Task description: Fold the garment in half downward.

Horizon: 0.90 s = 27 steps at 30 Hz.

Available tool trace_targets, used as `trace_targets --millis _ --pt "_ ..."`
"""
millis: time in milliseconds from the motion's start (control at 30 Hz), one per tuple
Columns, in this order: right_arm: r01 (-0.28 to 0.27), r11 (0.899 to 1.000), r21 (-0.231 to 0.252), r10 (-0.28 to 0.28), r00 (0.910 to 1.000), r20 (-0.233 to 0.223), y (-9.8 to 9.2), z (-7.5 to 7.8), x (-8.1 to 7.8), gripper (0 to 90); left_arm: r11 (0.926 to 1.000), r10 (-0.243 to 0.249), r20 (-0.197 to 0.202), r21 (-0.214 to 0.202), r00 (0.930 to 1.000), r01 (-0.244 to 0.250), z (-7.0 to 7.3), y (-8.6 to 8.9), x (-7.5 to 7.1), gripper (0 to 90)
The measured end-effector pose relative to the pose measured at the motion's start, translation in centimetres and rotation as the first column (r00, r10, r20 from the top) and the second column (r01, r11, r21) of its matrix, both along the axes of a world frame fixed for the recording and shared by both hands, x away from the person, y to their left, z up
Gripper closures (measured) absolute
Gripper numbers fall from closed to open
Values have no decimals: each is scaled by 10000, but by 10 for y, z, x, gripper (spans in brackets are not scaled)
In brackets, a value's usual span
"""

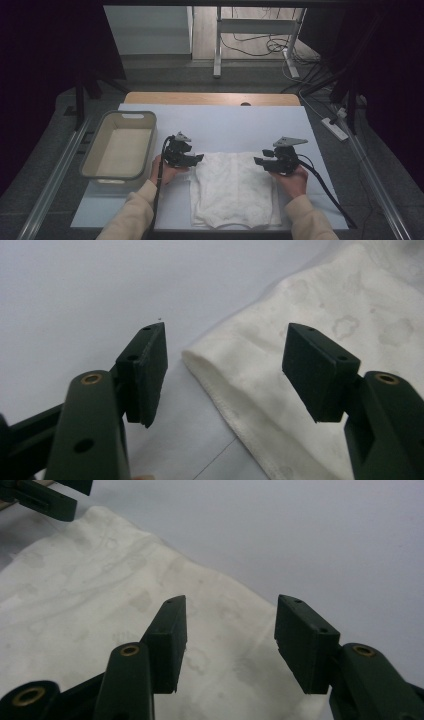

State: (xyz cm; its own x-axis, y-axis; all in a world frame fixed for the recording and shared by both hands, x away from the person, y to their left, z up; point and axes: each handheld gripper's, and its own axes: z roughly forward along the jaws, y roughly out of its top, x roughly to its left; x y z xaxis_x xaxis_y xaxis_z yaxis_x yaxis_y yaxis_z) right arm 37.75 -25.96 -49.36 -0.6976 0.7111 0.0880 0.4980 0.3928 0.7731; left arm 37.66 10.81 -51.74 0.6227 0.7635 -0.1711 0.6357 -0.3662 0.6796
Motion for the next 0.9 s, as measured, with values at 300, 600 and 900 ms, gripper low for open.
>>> trace_targets --millis 300,600,900 --pt "366 9992 -144 -365 9993 92 -7 -2 7 455 9995 -235 -193 188 9995 238 -3 -8 7 338" --pt "663 9942 -850 -677 9976 -136 -7 -14 23 450 9995 -89 -430 309 9990 103 -10 -6 16 335" --pt "1110 9800 -1651 -1218 9909 -571 -17 -23 29 449 9981 -95 -520 599 9986 126 -15 -6 18 337"
